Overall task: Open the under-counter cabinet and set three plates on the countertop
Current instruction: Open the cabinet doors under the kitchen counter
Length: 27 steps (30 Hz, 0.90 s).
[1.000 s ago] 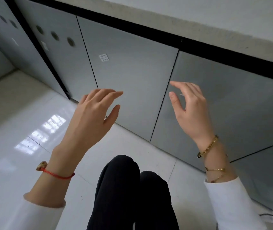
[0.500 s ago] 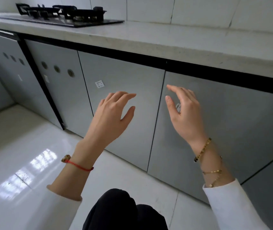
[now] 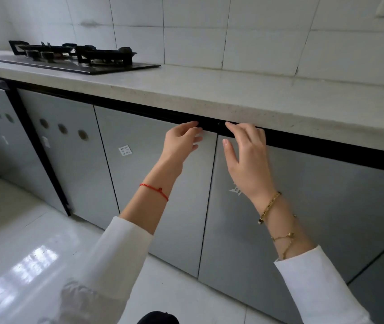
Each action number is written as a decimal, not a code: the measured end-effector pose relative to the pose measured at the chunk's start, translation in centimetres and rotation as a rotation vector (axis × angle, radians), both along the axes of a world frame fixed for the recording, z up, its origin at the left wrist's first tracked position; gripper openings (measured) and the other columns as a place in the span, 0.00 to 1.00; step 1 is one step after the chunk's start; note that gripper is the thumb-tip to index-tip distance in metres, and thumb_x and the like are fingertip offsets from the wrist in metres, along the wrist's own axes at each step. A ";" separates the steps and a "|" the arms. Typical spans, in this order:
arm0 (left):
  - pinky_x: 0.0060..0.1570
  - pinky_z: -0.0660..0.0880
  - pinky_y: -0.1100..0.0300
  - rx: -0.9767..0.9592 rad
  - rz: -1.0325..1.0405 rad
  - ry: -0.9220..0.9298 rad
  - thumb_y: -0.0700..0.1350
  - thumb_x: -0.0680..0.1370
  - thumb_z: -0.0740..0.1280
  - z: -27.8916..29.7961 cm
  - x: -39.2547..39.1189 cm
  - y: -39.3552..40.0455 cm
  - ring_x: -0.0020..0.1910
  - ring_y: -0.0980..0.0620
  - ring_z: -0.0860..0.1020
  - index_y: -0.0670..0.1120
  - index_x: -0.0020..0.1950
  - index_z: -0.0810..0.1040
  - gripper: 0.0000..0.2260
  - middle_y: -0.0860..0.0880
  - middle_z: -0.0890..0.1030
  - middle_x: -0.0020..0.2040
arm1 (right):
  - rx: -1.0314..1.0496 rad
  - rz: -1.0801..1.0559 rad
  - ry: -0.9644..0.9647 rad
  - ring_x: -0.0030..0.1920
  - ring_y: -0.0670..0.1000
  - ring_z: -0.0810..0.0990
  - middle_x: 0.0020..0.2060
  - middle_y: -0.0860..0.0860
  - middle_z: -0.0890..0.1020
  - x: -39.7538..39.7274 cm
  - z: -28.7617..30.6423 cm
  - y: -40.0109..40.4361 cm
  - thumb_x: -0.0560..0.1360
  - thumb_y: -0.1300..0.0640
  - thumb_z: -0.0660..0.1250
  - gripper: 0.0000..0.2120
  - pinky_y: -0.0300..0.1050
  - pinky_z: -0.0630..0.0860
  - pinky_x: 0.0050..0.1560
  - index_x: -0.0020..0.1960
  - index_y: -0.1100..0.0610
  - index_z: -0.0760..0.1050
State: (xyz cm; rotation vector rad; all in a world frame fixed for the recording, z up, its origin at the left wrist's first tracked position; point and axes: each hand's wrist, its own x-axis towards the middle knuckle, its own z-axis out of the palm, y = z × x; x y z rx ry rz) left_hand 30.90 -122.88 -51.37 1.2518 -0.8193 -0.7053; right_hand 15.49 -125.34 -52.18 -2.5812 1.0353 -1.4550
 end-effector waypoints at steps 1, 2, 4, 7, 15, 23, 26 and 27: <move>0.47 0.77 0.64 -0.020 -0.004 0.033 0.41 0.79 0.62 0.0 -0.1 -0.5 0.47 0.55 0.81 0.44 0.63 0.77 0.13 0.50 0.82 0.51 | -0.001 -0.005 -0.003 0.58 0.54 0.71 0.57 0.54 0.76 0.0 -0.1 -0.2 0.80 0.56 0.60 0.18 0.49 0.71 0.63 0.67 0.59 0.71; 0.46 0.76 0.64 -0.036 0.001 0.061 0.40 0.79 0.62 0.0 -0.2 -0.9 0.46 0.55 0.80 0.44 0.60 0.78 0.11 0.50 0.82 0.49 | -0.004 -0.010 -0.002 0.58 0.55 0.71 0.57 0.54 0.76 0.0 -0.2 -0.4 0.79 0.56 0.60 0.18 0.50 0.71 0.63 0.67 0.59 0.71; 0.43 0.74 0.65 -0.047 0.026 0.063 0.40 0.78 0.64 0.0 -0.2 -1.4 0.43 0.56 0.79 0.44 0.57 0.80 0.09 0.51 0.81 0.44 | -0.015 -0.018 0.007 0.58 0.55 0.71 0.56 0.54 0.76 -0.1 -0.3 -0.6 0.79 0.56 0.60 0.18 0.50 0.71 0.63 0.67 0.60 0.72; 0.43 0.72 0.63 -0.058 0.036 0.032 0.40 0.78 0.65 -0.2 -0.2 -1.6 0.42 0.55 0.77 0.43 0.56 0.80 0.09 0.51 0.79 0.42 | -0.036 -0.026 0.025 0.58 0.55 0.72 0.56 0.54 0.76 -0.1 -0.3 -0.7 0.80 0.56 0.59 0.18 0.49 0.71 0.62 0.67 0.60 0.71; 0.43 0.70 0.64 -0.090 0.070 -0.061 0.43 0.79 0.64 -0.9 0.0 0.8 0.42 0.58 0.75 0.50 0.51 0.80 0.06 0.56 0.78 0.40 | -0.018 0.039 0.063 0.61 0.55 0.71 0.62 0.53 0.76 0.6 -0.5 0.5 0.80 0.56 0.58 0.20 0.48 0.68 0.66 0.71 0.59 0.68; 0.46 0.71 0.60 -0.128 0.097 -0.071 0.48 0.78 0.66 -1.6 1.3 7.3 0.42 0.57 0.76 0.52 0.49 0.81 0.05 0.56 0.78 0.38 | -0.017 0.318 -0.117 0.63 0.49 0.73 0.60 0.51 0.79 2.7 -1.3 3.6 0.80 0.61 0.59 0.16 0.39 0.67 0.67 0.67 0.59 0.72; 0.47 0.72 0.61 -0.127 0.103 -0.067 0.46 0.78 0.66 -1.9 1.3 9.8 0.43 0.59 0.76 0.52 0.54 0.82 0.07 0.58 0.80 0.42 | -0.058 0.392 -0.162 0.62 0.49 0.75 0.58 0.50 0.80 3.2 -1.3 4.7 0.79 0.63 0.60 0.14 0.40 0.70 0.66 0.64 0.59 0.75; 0.47 0.72 0.62 -0.122 0.111 -0.075 0.45 0.78 0.67 -2.1 1.2 10.6 0.44 0.59 0.77 0.53 0.56 0.81 0.09 0.57 0.80 0.44 | -0.058 0.414 -0.172 0.61 0.49 0.75 0.58 0.50 0.80 3.4 -1.3 5.1 0.79 0.63 0.61 0.14 0.41 0.71 0.65 0.64 0.59 0.75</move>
